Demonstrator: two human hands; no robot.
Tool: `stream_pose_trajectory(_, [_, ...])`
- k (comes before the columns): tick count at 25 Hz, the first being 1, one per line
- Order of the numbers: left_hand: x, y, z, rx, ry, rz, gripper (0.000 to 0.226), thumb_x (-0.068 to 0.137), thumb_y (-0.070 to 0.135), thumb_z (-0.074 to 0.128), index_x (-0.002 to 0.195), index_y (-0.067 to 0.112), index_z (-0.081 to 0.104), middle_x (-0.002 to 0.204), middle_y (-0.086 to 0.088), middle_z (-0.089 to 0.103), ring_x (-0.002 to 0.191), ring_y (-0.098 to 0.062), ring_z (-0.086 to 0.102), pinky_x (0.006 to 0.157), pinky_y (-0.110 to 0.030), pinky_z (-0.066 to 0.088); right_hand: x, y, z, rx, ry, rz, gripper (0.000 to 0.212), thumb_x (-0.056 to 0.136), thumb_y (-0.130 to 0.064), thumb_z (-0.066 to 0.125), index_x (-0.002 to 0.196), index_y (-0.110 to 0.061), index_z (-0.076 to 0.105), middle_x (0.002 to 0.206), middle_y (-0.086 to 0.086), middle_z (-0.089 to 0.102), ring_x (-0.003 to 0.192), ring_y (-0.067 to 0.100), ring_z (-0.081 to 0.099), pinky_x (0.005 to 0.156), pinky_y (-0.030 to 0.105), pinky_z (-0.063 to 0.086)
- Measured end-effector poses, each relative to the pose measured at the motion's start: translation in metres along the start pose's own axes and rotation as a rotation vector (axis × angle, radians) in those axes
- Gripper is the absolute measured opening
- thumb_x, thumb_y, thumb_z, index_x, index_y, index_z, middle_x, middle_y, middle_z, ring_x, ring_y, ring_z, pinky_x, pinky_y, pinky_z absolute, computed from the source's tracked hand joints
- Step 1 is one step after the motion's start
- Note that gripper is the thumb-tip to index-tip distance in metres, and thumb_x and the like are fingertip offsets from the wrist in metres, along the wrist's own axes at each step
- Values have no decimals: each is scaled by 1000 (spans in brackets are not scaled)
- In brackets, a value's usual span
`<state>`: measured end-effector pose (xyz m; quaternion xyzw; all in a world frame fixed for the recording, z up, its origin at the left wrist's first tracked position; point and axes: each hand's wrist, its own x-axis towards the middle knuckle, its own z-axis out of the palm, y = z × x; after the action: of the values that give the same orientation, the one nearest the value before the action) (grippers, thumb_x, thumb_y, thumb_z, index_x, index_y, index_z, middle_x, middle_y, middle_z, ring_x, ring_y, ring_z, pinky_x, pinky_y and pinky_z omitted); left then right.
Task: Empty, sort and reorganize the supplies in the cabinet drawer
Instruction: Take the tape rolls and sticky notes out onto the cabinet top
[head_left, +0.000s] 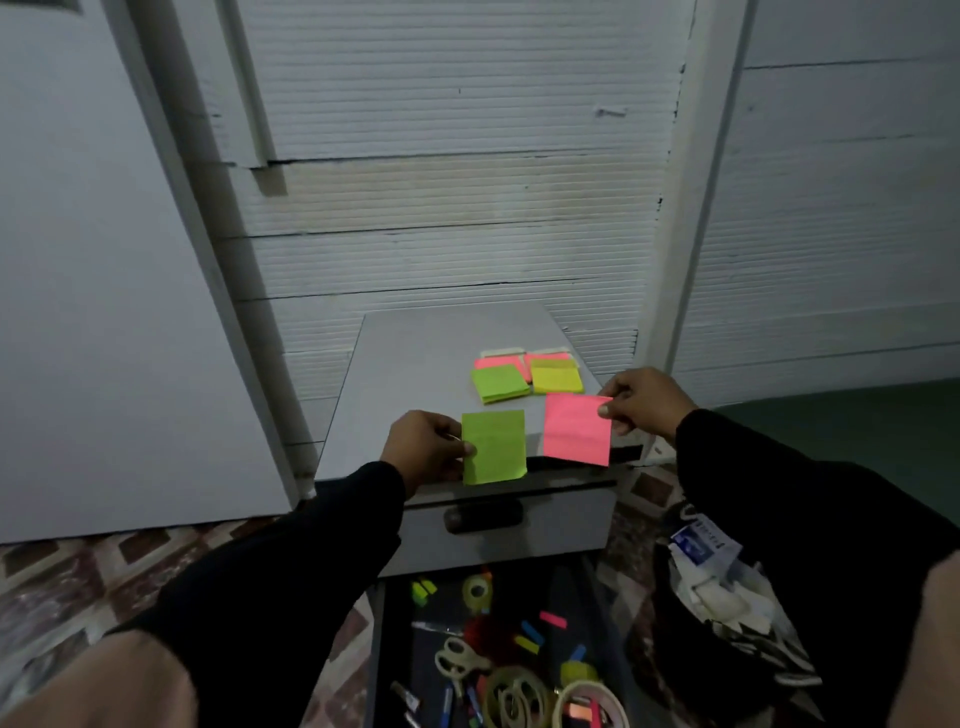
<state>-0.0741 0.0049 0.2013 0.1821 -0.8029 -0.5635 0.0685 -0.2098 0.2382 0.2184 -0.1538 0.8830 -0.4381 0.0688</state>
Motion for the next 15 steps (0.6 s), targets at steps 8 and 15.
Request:
stream_pose_trajectory(8, [81, 15, 4, -30, -13, 2, 10, 80, -6, 68, 88, 0, 66, 66, -11, 60, 37, -6, 57, 46, -17, 53, 92, -8, 2, -92, 60, -11, 14, 80, 7, 65, 89, -4, 64, 58, 5, 53, 29, 1, 48, 33, 9, 39])
stream_pose_trajectory(15, [118, 3, 9, -93, -32, -41, 9, 79, -5, 68, 77, 3, 65, 64, -10, 62, 38, -8, 58, 50, -21, 56, 148, 13, 17, -188, 71, 48, 23, 80, 2, 67, 103, 3, 67, 67, 7, 59, 50, 15, 53, 42, 11, 46])
